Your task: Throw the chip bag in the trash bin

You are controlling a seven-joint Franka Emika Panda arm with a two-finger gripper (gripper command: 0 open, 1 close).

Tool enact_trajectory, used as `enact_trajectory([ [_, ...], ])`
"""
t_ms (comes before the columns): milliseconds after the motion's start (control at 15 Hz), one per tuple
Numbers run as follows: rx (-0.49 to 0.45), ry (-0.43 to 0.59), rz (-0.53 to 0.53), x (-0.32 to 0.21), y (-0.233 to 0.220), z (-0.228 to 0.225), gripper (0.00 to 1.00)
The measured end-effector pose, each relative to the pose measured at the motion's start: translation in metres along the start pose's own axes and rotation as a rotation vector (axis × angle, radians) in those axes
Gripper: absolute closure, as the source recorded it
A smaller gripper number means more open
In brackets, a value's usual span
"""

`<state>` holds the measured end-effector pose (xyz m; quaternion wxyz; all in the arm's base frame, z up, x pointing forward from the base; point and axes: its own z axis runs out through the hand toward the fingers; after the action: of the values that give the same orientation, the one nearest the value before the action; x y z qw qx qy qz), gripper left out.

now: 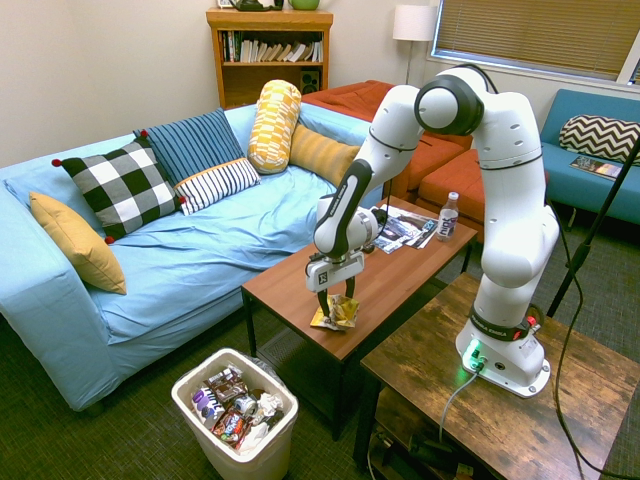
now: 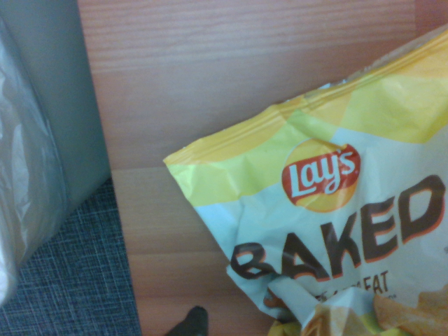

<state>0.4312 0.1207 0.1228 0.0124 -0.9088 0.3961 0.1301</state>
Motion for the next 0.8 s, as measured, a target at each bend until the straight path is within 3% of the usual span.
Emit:
enact_trajectory([
  [800,0.018,-0.023,0.034,0.011,-0.008,-0.006,1.0],
])
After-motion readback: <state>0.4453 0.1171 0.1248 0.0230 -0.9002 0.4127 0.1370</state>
